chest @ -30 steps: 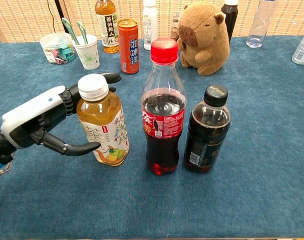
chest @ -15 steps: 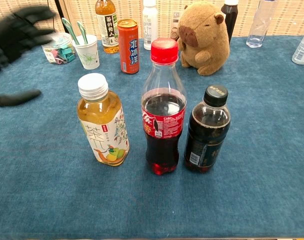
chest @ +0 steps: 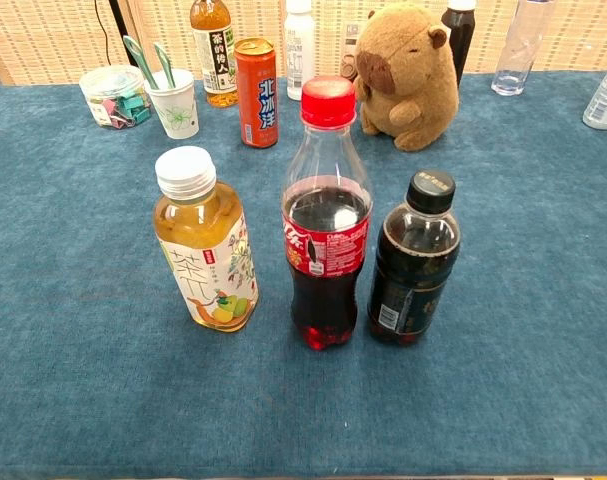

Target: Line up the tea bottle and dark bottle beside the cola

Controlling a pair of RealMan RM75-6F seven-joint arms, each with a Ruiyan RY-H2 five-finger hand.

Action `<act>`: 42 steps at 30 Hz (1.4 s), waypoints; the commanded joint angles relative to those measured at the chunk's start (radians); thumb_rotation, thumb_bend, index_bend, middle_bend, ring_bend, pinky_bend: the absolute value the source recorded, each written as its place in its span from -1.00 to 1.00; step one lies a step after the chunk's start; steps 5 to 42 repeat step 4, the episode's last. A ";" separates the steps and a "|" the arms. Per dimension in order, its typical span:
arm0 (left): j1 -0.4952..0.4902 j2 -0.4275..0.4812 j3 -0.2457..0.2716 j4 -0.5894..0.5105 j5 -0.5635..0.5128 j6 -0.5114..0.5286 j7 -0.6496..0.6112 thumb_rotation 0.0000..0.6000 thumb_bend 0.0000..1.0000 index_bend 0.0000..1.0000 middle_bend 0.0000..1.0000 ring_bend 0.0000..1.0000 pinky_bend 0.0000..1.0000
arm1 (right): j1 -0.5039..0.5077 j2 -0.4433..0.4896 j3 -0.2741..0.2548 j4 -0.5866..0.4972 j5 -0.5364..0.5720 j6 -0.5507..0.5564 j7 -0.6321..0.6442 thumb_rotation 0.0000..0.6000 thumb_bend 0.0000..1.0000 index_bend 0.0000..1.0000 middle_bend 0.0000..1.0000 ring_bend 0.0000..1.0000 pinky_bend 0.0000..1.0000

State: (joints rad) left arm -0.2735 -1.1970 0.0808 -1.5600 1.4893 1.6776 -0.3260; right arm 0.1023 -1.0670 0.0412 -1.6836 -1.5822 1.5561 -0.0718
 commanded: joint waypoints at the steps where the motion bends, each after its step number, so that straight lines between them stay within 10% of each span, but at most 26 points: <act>1: 0.081 0.059 -0.002 -0.064 -0.068 0.005 0.085 1.00 -0.56 -1.00 -1.00 -1.00 -1.00 | -0.026 -0.003 -0.004 -0.030 -0.008 0.030 -0.061 1.00 -1.00 -1.00 -1.00 -1.00 -1.00; 42: 0.102 0.070 0.004 -0.070 -0.064 -0.006 0.118 1.00 -0.56 -1.00 -1.00 -1.00 -1.00 | -0.033 -0.009 -0.002 -0.030 -0.023 0.049 -0.087 1.00 -1.00 -1.00 -1.00 -1.00 -1.00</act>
